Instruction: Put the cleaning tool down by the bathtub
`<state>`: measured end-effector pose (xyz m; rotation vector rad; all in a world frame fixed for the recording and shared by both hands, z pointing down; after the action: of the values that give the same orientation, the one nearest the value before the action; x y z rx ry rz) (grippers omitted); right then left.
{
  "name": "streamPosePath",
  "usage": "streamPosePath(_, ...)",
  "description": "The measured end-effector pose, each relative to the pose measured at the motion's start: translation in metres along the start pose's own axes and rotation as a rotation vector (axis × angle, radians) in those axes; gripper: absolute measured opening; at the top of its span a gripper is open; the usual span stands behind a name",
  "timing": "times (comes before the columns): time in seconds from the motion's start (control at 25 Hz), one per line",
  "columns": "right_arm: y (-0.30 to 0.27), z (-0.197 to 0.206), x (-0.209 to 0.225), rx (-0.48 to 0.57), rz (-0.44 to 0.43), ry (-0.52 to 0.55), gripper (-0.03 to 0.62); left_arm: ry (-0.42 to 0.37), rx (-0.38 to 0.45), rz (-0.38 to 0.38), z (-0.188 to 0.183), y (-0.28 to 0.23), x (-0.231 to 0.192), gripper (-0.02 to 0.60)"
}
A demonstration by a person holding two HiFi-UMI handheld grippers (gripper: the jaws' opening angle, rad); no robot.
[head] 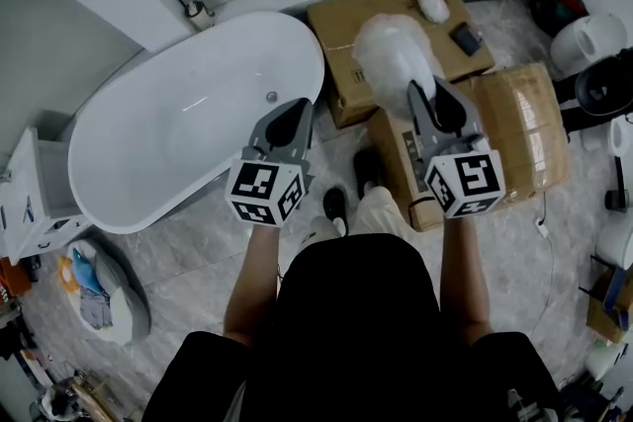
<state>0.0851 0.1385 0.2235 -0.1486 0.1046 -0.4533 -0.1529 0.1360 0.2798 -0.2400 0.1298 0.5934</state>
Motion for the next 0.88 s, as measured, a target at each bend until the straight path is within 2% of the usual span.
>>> streamPosePath(0.4,-0.058,-0.004,0.024,-0.010,-0.046,-0.022,0.098,0.008,-0.019,-0.045,-0.006,-0.033,-0.025,-0.002)
streamPosePath(0.88,-0.157,0.011,0.078,-0.066,-0.119,-0.062,0.098,0.003,-0.054,-0.092,-0.032,-0.116,-0.057,-0.002)
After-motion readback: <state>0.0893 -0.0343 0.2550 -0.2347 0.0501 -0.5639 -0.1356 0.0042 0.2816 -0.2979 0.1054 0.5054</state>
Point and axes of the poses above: the fingertips, and each gripper's own axes: y backward along the fingers, x to its right, z out of its underside, the point moved 7 cm from there along y, backward along the fingers
